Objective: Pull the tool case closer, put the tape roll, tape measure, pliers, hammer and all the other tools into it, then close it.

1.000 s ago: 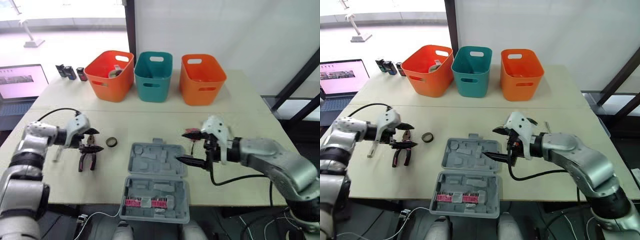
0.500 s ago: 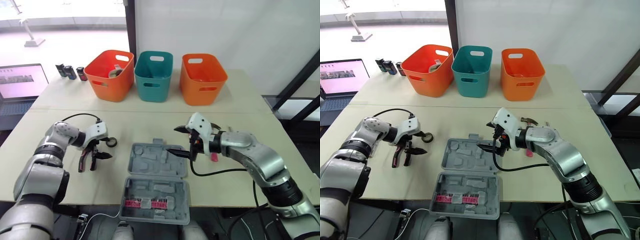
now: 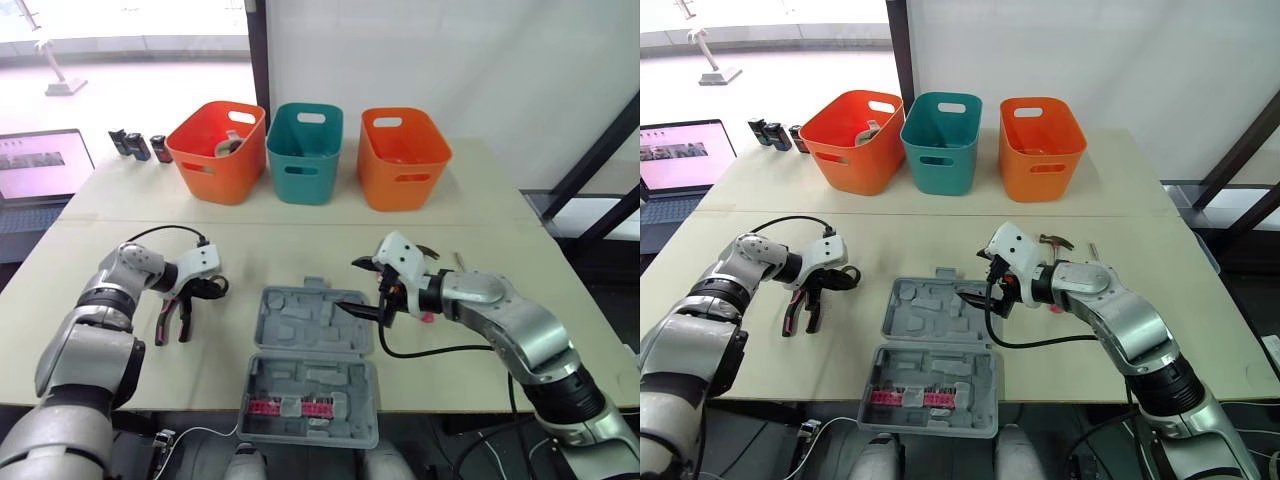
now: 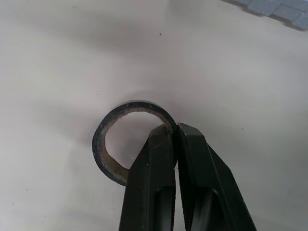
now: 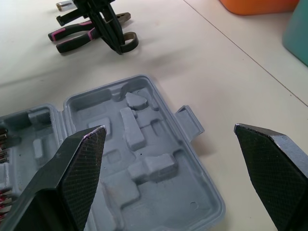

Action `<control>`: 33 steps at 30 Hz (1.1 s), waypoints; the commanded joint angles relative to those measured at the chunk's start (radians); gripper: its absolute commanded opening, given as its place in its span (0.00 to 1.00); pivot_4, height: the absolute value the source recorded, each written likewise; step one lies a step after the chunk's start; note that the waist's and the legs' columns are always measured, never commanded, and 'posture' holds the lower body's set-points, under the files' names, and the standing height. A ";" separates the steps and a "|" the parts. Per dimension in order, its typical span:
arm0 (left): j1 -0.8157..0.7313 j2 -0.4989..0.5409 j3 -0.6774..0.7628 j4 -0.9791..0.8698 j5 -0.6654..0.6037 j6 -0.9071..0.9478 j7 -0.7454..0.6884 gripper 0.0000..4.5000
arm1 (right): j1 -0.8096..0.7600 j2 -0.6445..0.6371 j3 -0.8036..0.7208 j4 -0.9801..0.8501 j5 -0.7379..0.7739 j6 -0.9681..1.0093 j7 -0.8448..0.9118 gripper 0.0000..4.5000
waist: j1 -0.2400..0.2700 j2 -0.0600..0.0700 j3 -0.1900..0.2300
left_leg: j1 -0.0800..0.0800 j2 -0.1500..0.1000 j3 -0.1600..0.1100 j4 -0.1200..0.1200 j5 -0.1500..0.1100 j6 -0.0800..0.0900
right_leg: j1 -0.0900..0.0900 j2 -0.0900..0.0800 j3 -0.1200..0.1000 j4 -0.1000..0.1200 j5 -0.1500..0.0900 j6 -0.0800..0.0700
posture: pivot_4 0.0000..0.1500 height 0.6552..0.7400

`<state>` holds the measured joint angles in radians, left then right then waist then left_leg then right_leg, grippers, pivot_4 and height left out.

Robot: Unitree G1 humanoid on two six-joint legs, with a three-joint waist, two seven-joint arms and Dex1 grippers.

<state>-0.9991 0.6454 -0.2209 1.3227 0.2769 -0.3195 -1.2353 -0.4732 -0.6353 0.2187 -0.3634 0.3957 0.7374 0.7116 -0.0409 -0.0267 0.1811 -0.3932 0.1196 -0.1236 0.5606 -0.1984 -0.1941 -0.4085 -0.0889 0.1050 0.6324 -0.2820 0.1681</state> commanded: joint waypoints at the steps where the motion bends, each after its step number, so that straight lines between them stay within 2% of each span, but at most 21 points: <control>1: -0.029 0.014 0.011 -0.002 0.001 -0.026 -0.016 0.01 | -0.004 0.011 -0.023 -0.027 -0.005 -0.008 -0.002 1.00 | 0.000 0.000 0.000 | 0.000 0.000 0.000 0.000 0.000 0.000 | 0.000 0.000 0.000 0.000 0.000 0.000 | 1.00 1.00; 6: -0.064 0.002 0.032 -0.014 -0.030 -0.046 -0.089 0.01 | -0.009 0.021 -0.017 -0.010 -0.021 -0.021 -0.003 1.00 | 0.001 0.000 0.000 | 0.000 0.000 0.000 0.000 0.000 0.000 | 0.000 0.000 0.000 0.000 0.000 0.000 | 1.00 1.00; 12: -0.153 -0.048 0.045 -0.033 -0.066 -0.039 -0.257 0.01 | -0.016 0.046 -0.013 0.003 -0.042 -0.028 -0.008 1.00 | 0.009 0.000 0.000 | 0.000 0.000 0.000 0.000 0.000 0.000 | 0.000 0.000 0.000 0.000 0.000 0.000 | 1.00 1.00; 17: -0.200 -0.131 0.022 -0.042 -0.064 -0.058 -0.368 0.01 | -0.009 0.071 -0.002 -0.009 -0.060 -0.021 -0.025 1.00 | 0.002 0.000 0.000 | 0.000 0.000 0.000 0.000 0.000 0.000 | 0.000 0.000 0.000 0.000 0.000 0.000 | 1.00 1.00; 24: -0.196 -0.203 -0.039 -0.033 -0.034 -0.099 -0.379 0.01 | 0.010 0.083 -0.007 -0.038 -0.070 -0.001 -0.051 1.00 | -0.004 0.000 0.000 | 0.000 0.000 0.000 0.000 0.000 0.000 | 0.000 0.000 0.000 0.000 0.000 0.000 | 1.00 1.00; 33: -0.157 -0.221 -0.097 -0.021 0.031 -0.146 -0.365 0.01 | 0.046 0.080 -0.034 -0.103 -0.058 0.049 -0.092 1.00 | -0.002 0.000 0.000 | 0.000 0.000 0.000 0.000 0.000 0.000 | 0.000 0.000 0.000 0.000 0.000 0.000 | 1.00 1.00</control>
<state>-1.1491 0.4269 -0.3119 1.3066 0.2991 -0.4495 -1.6067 -0.4289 -0.5566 0.2196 -0.4184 0.3289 0.7831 0.6298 -0.0426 -0.0266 0.1812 -0.3934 0.1196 -0.1239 0.5607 -0.1986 -0.1936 -0.4082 -0.0889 0.1050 0.6323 -0.2820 0.1682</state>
